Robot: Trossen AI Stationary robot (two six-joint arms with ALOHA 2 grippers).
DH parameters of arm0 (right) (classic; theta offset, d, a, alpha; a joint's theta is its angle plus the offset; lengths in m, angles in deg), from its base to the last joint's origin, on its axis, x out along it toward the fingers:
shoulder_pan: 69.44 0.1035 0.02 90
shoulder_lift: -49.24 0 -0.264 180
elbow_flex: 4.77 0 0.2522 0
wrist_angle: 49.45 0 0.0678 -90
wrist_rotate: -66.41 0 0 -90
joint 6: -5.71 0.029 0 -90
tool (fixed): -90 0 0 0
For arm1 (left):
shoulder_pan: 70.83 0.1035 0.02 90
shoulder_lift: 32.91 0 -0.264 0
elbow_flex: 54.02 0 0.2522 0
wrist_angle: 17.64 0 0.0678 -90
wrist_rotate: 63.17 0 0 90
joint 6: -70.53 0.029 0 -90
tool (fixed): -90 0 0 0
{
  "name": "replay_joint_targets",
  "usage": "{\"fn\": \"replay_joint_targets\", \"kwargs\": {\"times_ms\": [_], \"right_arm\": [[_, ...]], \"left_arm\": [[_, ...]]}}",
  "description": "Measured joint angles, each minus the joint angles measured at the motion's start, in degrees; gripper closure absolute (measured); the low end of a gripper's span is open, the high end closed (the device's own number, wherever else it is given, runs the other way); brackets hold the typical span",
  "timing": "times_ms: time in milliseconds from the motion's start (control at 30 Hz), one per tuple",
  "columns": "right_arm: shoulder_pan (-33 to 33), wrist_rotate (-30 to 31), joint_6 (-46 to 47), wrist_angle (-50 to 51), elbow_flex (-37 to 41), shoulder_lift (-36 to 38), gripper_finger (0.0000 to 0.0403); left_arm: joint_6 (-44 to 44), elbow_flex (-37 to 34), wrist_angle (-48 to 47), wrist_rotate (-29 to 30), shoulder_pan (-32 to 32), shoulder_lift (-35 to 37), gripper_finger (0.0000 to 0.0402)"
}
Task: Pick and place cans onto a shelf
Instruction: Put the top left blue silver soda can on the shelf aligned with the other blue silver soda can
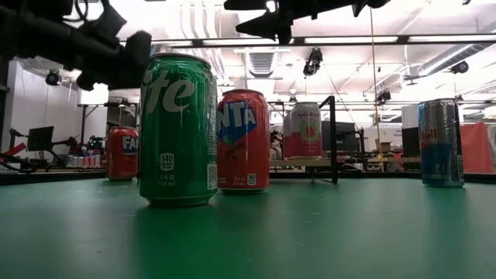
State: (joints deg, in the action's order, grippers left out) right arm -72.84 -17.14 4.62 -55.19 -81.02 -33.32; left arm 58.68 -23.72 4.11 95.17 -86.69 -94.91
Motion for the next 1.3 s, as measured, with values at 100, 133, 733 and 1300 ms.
{"fn": "replay_joint_targets", "kwargs": {"times_ms": [100, 133, 733, 1300], "right_arm": [[0.0, 0.21, -0.01, -0.01, 0.01, 0.0, 0.0051], [0.0, 0.21, -0.02, -0.01, 0.01, 0.0, 0.0051], [0.0, 0.26, -0.63, -0.03, 0.03, 0.0, 0.0051], [0.0, 0.28, -1.49, -0.25, 0.05, -0.01, 0.0051]], "left_arm": [[-3.61, -0.82, -0.02, 0.84, 0.02, -2.59, 0.0202], [-4.71, -1.0, 0.14, 1.53, 0.02, -3.57, 0.0202], [-8.39, -1.3, 9.55, 8.02, 0.64, -20.05, 0.0202], [12.17, -10.54, 35.7, -4.87, 4.72, -12.67, 0.0202]]}}
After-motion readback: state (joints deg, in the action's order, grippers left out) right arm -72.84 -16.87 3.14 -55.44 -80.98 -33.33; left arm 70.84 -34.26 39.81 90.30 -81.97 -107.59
